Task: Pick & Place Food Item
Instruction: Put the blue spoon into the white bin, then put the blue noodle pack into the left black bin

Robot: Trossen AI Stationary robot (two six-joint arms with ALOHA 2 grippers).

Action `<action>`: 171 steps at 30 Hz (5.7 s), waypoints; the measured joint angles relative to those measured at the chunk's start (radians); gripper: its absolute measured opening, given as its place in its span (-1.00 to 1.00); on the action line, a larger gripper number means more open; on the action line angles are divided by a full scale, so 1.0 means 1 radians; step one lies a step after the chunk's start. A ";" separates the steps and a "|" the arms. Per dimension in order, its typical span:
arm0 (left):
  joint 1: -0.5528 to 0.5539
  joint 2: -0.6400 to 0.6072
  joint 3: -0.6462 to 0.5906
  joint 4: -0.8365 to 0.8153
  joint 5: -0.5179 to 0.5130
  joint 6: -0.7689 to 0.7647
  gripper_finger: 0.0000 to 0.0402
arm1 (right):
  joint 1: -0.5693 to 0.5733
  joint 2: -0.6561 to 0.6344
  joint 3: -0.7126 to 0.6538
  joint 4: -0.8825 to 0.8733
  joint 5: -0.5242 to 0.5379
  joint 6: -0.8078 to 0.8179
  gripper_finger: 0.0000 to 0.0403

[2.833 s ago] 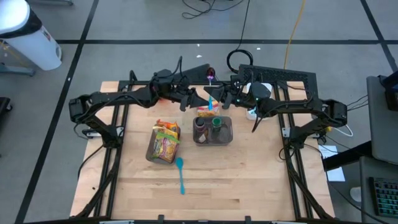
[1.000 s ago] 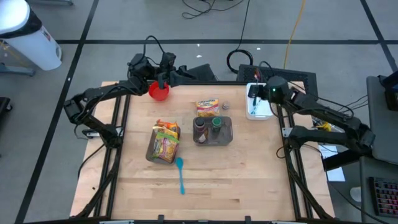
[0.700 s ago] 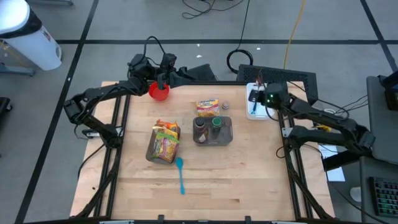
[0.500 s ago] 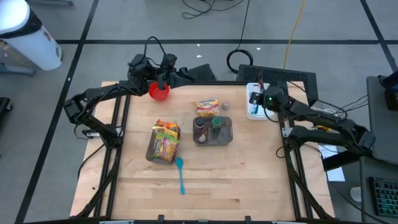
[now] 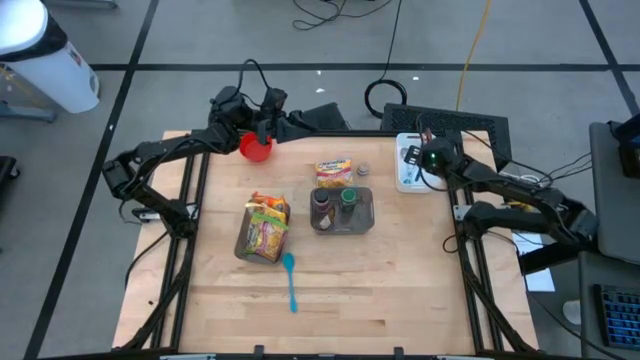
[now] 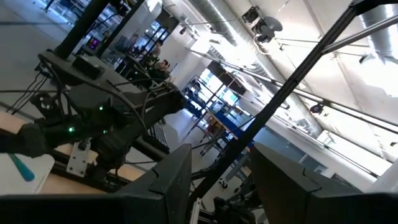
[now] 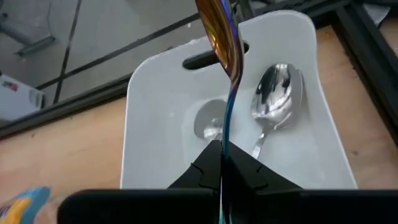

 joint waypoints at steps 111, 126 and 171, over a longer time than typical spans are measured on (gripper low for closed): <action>0.010 -0.202 0.306 -0.866 0.020 0.629 -0.14 | 0.320 -0.101 0.001 0.911 -0.289 -0.253 -0.46; -0.142 -0.724 -0.192 -0.891 -0.306 0.500 -0.14 | 0.646 0.276 0.001 1.344 0.096 -0.071 -0.45; -0.408 -0.155 0.001 -0.513 -0.965 0.418 -0.14 | 0.422 0.327 0.532 0.758 -0.730 -0.348 0.29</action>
